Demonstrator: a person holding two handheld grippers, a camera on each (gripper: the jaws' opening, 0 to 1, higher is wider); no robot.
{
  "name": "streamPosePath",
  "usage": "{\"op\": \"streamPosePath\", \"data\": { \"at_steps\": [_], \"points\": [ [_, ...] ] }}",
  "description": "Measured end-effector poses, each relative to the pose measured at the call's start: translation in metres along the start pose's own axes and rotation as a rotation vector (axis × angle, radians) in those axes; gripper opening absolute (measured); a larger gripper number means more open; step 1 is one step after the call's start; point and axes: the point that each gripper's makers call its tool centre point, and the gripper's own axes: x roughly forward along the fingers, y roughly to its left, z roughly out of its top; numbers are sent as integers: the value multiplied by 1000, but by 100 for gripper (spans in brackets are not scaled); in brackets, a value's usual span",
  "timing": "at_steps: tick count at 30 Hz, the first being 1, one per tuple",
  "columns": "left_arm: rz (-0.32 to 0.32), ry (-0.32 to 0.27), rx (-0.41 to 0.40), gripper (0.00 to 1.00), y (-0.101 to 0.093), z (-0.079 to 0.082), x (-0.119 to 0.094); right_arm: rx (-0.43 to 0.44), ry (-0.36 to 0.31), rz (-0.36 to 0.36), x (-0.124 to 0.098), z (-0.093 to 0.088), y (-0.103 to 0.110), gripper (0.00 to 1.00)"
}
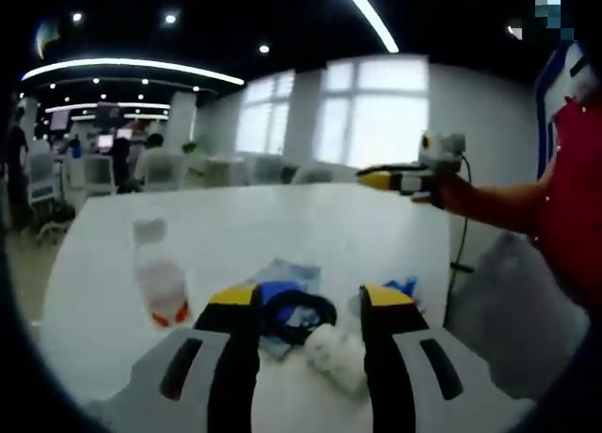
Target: Arrange the tabletop items into an orderly group along one side of the table until the central work area is clear of visible clutter.
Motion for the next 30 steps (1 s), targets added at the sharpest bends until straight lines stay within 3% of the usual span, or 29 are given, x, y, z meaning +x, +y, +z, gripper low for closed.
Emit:
{"op": "streamPosePath", "data": {
  "at_steps": [5,9,13,16,20,23,26,30],
  "points": [
    [54,51,-1,33,0,-4,8,23,20,19,4,-7,-5,28],
    [136,85,-35,34,14,-11,14,38,37,32,10,-13,-7,28],
    [227,159,-62,35,30,-24,22,65,57,40,20,-21,-13,29],
    [249,198,-87,31,33,-30,31,86,74,47,31,-28,-17,30],
    [283,196,-102,35,37,-32,46,109,99,64,43,-40,-20,31],
    [319,247,-115,35,44,-45,53,123,125,84,53,-52,-19,32],
    [377,332,-157,33,51,-67,57,133,151,107,63,-65,-16,32],
    [414,354,-170,32,61,-80,63,185,191,127,76,-86,-12,32]
  ]
}}
